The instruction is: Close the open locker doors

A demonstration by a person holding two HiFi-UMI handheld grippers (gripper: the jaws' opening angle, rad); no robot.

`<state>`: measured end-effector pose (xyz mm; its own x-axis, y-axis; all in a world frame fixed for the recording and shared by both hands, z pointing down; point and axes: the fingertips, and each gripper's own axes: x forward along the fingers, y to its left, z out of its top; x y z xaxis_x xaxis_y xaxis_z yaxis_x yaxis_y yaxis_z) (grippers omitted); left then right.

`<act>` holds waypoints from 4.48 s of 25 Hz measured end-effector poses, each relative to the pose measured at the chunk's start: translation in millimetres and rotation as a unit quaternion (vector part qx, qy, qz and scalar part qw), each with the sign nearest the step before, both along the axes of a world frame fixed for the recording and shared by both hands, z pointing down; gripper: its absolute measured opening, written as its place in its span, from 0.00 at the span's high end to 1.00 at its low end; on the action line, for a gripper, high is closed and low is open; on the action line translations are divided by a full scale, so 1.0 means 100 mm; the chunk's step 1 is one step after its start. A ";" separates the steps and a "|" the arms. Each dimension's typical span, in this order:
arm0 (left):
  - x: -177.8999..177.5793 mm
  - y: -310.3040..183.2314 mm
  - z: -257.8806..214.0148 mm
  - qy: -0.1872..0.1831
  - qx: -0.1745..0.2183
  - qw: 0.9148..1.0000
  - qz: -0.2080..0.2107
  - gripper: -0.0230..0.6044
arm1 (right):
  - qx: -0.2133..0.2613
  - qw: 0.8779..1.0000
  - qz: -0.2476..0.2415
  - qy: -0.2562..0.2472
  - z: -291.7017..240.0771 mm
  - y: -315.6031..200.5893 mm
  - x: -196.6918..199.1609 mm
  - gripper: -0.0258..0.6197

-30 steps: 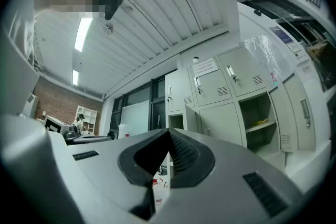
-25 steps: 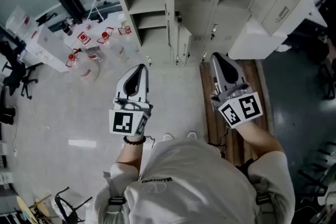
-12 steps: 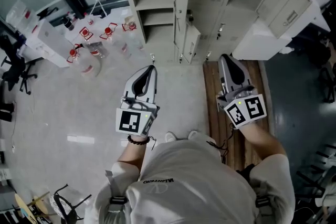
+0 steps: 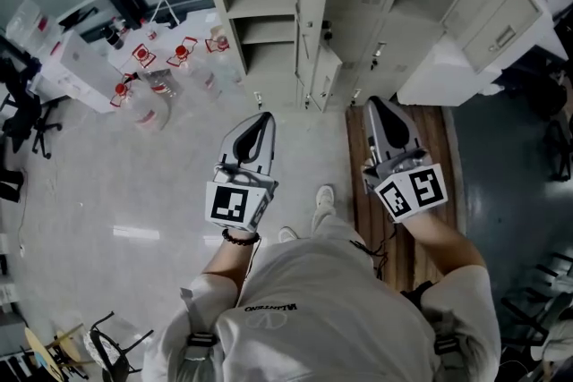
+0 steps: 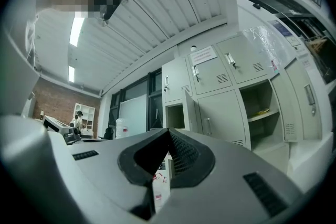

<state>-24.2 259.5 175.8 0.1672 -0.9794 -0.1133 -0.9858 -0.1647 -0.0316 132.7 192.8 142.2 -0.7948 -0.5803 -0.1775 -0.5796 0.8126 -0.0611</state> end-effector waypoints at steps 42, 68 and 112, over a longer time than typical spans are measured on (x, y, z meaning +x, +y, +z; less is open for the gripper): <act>0.62 -2.53 0.48 -0.042 -0.049 0.997 -0.047 0.96 | -0.021 0.991 -0.129 0.012 0.44 -2.16 -0.42 0.94; 0.48 -3.11 1.11 -0.036 -0.109 0.990 -0.085 0.81 | -0.037 0.983 -0.177 0.004 0.55 -2.40 -0.65 0.94; -2.45 -2.83 1.03 -0.021 -0.061 0.992 -0.106 0.82 | 0.011 0.952 -0.303 0.044 0.30 -2.23 -3.83 0.89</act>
